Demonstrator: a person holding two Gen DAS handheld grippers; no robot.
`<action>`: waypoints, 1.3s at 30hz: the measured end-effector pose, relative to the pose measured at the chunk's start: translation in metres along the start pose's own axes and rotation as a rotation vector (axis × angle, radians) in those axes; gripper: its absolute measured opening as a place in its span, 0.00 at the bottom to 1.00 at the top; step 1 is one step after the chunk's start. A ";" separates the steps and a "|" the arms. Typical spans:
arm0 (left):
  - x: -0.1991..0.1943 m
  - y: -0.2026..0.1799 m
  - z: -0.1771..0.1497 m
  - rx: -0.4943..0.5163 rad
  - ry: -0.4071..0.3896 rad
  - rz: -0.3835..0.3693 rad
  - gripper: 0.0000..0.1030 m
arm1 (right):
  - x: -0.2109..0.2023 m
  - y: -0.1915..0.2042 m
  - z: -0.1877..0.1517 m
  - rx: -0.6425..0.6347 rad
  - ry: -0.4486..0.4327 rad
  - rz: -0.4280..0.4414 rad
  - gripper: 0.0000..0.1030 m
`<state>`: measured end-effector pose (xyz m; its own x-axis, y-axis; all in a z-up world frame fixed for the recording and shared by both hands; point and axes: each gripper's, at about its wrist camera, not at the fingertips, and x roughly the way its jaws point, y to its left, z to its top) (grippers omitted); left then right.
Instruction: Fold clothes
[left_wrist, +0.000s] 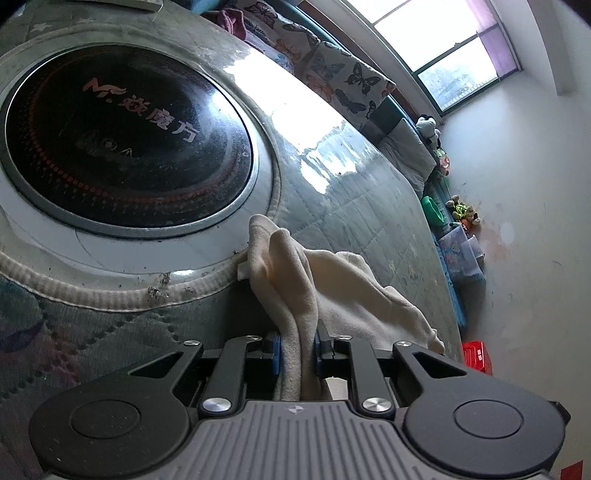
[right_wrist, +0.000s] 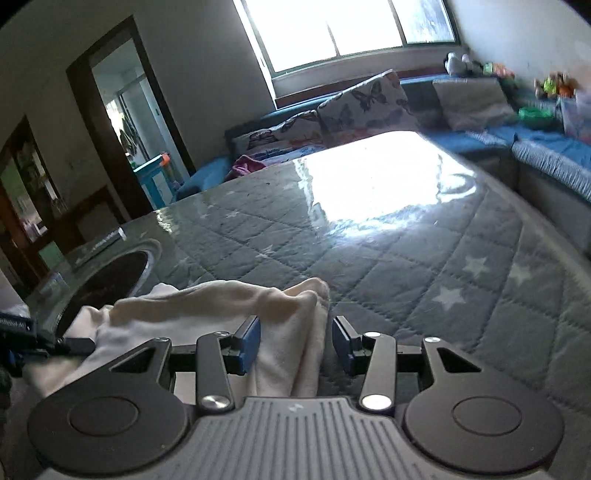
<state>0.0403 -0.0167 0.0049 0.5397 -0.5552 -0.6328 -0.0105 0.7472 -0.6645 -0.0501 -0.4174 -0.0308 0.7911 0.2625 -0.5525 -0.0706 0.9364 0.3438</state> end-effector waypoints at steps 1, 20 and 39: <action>0.000 0.000 0.000 0.002 0.000 0.000 0.18 | 0.002 0.000 0.000 0.001 -0.002 0.011 0.35; 0.018 -0.085 0.001 0.230 0.029 -0.085 0.15 | -0.078 -0.009 0.007 0.039 -0.198 -0.036 0.09; 0.097 -0.162 -0.033 0.393 0.144 -0.129 0.15 | -0.121 -0.110 0.011 0.112 -0.202 -0.350 0.11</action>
<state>0.0659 -0.2037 0.0381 0.3923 -0.6775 -0.6221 0.3856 0.7352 -0.5575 -0.1309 -0.5550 0.0066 0.8600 -0.1282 -0.4940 0.2808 0.9271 0.2483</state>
